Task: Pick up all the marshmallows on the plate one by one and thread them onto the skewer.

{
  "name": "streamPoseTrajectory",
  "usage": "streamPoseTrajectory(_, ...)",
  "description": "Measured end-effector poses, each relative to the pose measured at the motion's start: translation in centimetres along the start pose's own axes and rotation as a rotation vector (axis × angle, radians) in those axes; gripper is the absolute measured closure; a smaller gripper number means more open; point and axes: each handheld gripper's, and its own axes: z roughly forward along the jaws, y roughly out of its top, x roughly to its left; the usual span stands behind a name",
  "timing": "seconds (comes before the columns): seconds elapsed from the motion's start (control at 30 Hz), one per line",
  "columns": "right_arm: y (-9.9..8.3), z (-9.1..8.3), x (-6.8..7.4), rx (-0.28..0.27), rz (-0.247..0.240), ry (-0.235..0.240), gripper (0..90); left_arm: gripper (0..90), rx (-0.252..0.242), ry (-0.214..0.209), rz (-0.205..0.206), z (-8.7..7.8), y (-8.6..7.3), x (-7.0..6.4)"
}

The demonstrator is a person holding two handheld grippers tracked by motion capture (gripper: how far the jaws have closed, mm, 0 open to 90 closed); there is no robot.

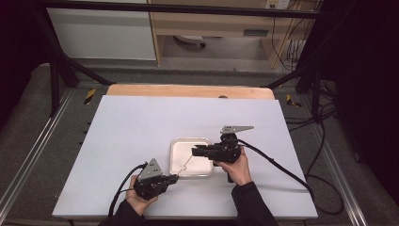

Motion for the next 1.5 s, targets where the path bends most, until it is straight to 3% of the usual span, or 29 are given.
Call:
streamPoseTrajectory(0.1, -0.2, 0.1, -0.1, 0.007, 0.003, 0.003, 74.0, 88.7, -0.014, -0.008, -0.002, 0.0, 0.1, 0.0)
streamPoseTrajectory(0.17, -0.7, 0.6, -0.2, 0.044, 0.012, 0.028, 73.9, 88.7, -0.027, -0.001, 0.007, -0.2, 0.4, -0.2)
streamPoseTrajectory(0.5, -2.1, 2.0, -0.3, 0.078, 0.012, 0.028, 73.5, 88.7, 0.007, 0.007, -0.004, 0.2, 0.2, -0.1)
streamPoseTrajectory(0.87, -2.5, 2.3, 0.0, 0.087, 0.003, 0.027, 72.1, 88.6, 0.005, 0.000, -0.013, 0.3, 0.2, -0.1)
streamPoseTrajectory(1.1, -1.5, 0.9, 0.5, 0.028, -0.049, -0.035, 52.2, 88.7, -0.004, 0.008, -0.025, 0.0, 0.1, 0.2)
streamPoseTrajectory(1.5, -1.8, -0.9, 0.3, 0.043, -0.144, -0.154, 22.9, 88.7, -0.008, 0.015, -0.035, -0.2, 0.1, 0.5)
